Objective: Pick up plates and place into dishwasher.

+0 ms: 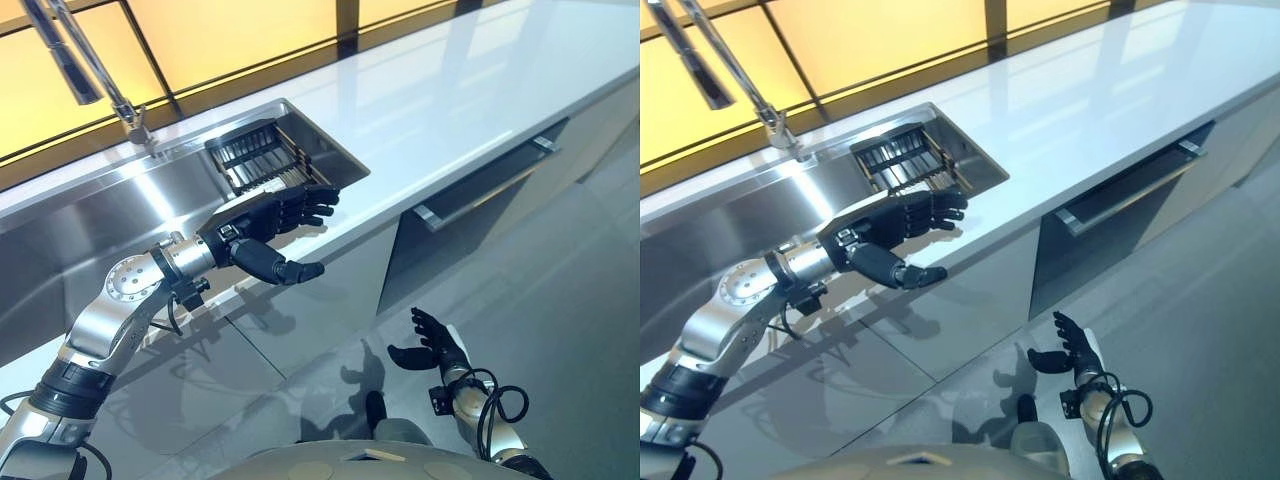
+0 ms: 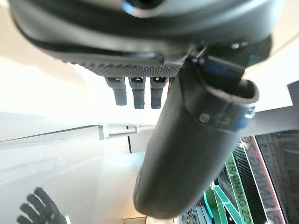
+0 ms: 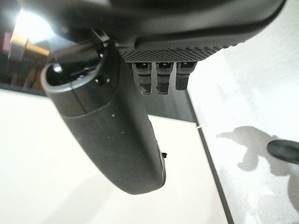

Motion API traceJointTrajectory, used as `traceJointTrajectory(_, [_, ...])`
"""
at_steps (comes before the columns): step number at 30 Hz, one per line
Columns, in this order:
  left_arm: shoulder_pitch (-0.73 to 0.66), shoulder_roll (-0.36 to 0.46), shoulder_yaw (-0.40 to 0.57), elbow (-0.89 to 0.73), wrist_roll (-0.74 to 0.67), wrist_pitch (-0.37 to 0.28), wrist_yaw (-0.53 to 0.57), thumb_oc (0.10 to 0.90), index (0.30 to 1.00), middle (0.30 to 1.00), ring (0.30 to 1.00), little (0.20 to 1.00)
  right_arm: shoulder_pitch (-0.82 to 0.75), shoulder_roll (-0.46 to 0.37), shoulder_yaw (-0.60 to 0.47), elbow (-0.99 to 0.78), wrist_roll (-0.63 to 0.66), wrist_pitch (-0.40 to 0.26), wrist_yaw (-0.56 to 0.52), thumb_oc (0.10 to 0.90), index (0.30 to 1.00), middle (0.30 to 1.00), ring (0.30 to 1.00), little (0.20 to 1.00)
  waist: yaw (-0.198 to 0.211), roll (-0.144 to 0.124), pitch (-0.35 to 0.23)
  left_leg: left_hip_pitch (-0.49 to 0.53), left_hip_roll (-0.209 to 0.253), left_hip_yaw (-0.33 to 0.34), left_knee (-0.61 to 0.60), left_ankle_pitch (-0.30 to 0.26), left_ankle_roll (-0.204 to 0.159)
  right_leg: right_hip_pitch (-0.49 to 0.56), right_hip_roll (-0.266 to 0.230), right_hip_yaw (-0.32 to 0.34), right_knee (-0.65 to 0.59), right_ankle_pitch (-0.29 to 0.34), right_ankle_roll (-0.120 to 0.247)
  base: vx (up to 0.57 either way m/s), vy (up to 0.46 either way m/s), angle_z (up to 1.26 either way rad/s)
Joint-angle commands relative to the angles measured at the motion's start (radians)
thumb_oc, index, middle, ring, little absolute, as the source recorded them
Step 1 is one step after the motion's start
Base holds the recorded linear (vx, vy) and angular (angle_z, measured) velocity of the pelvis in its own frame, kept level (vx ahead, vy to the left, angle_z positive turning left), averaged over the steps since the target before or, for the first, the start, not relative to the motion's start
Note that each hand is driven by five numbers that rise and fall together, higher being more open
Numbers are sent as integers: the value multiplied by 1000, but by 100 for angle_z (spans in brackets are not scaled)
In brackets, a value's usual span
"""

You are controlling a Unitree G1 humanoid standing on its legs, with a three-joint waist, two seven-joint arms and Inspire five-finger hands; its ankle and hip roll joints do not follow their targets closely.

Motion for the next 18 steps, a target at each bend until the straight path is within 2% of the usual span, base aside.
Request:
traceJointTrajectory(1, [-44, 21, -14, -62, -21, -57, -51, 800, 900, 900, 900, 900, -99, -29, 24, -23, 25, -51, -22, 800, 900, 900, 900, 900, 2, 12, -36, -74, -6, 28, 6, 33, 32, 110, 11, -18, 16, -111, 36, 8, -14, 9])
traceJointTrajectory(9, [50, -16, -97, -69, -29, 13, -145, 800, 900, 900, 900, 900, -142, -49, 67, 40, 29, -34, -2, 800, 900, 900, 900, 900, 47, 12, -35, -82, -14, -16, 6, 39, 35, 119, 8, -57, 18, -120, 27, 13, -24, 21])
traceJointTrajectory(14, [122, -39, -129, -33, -7, 6, -121, 800, 900, 900, 900, 900, -173, -55, 87, 102, 30, -38, 23, 800, 900, 900, 900, 900, 78, 7, -32, -94, -17, -47, 6, 46, 35, 122, 8, -86, 17, -126, 24, 1, -26, 23])
traceJointTrajectory(18, [201, -64, -103, 6, 9, -3, -105, 800, 900, 900, 900, 900, -189, -56, 87, 140, 29, -37, 37, 800, 900, 900, 900, 900, 110, 0, -32, -110, -19, -74, 6, 57, 32, 121, 8, -109, 11, -126, 22, 1, -33, 21])
